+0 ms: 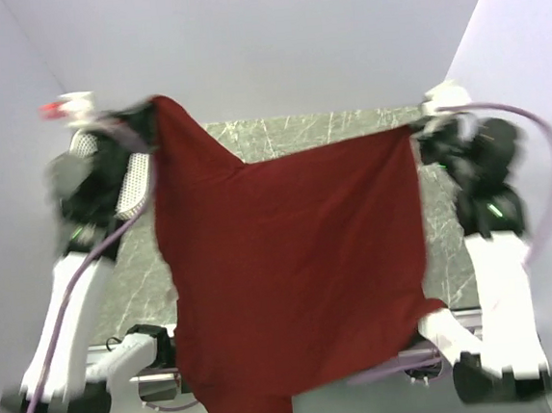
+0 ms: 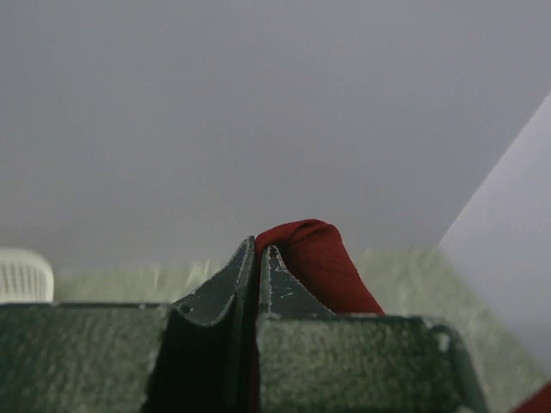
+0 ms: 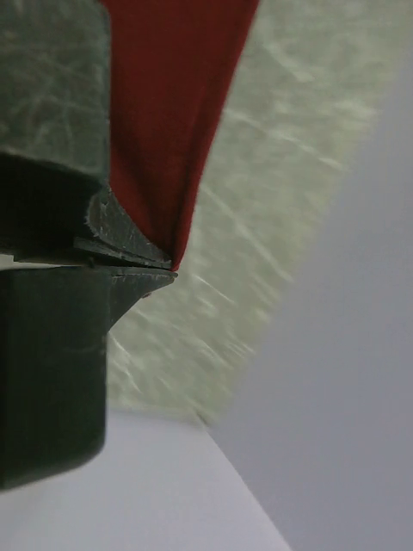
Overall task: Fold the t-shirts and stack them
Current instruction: Flatten the tshirt out, then fold the tshirt
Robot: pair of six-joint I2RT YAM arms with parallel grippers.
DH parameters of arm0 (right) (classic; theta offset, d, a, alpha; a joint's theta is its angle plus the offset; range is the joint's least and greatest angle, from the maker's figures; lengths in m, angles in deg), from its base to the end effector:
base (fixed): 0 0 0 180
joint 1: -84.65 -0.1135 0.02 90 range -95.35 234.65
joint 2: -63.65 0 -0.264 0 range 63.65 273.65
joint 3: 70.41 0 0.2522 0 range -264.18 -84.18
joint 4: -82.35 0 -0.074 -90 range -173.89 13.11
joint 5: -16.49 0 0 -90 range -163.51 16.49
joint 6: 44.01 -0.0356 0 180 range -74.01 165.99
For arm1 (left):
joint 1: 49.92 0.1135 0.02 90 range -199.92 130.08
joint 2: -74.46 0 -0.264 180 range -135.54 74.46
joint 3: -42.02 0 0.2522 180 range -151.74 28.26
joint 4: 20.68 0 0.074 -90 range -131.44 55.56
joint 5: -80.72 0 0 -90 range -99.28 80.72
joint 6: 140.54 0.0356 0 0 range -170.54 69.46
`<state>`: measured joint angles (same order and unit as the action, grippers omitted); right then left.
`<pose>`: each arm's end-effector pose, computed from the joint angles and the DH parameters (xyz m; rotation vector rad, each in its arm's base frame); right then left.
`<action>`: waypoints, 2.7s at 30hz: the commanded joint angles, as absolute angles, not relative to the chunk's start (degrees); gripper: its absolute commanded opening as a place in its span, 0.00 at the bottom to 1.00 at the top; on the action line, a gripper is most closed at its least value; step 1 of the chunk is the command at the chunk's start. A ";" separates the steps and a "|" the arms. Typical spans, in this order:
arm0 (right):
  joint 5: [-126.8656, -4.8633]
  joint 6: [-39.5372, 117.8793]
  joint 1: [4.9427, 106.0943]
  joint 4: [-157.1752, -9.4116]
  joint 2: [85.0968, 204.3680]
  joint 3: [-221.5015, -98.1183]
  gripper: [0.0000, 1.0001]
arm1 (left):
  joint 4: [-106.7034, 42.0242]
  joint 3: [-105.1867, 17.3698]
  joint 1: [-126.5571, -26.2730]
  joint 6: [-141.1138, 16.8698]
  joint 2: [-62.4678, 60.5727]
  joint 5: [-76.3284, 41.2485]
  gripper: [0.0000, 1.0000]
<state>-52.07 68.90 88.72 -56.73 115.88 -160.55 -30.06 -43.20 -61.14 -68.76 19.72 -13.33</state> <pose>0.1648 0.0013 0.4715 -0.5435 1.5261 -0.0594 0.1830 -0.0389 0.4964 -0.0117 1.2178 -0.4921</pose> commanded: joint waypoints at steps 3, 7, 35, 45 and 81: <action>-48.72 71.56 89.04 -76.04 126.29 -143.26 0.00 | -23.72 -36.69 -61.17 -65.75 3.65 -13.32 0.00; -48.98 72.97 88.34 -78.27 143.42 -147.79 0.00 | -25.29 -42.47 -61.17 -65.92 -12.96 -12.18 0.00; -55.49 71.82 87.90 -72.46 170.61 -171.80 0.00 | -37.69 -67.46 -60.73 -64.52 -39.98 -6.91 0.00; -57.69 71.30 89.04 -72.99 170.26 -171.36 0.00 | -36.82 -63.85 -60.73 -61.53 -35.76 -5.50 0.00; -43.36 72.44 91.94 -73.25 159.54 -158.53 0.00 | -35.23 -44.96 -61.17 -61.79 -16.60 -14.81 0.00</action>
<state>-44.03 72.68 91.10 -71.24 163.09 -158.74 -37.36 -45.65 -61.01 -61.79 -20.78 -13.16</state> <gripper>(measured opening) 0.005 0.067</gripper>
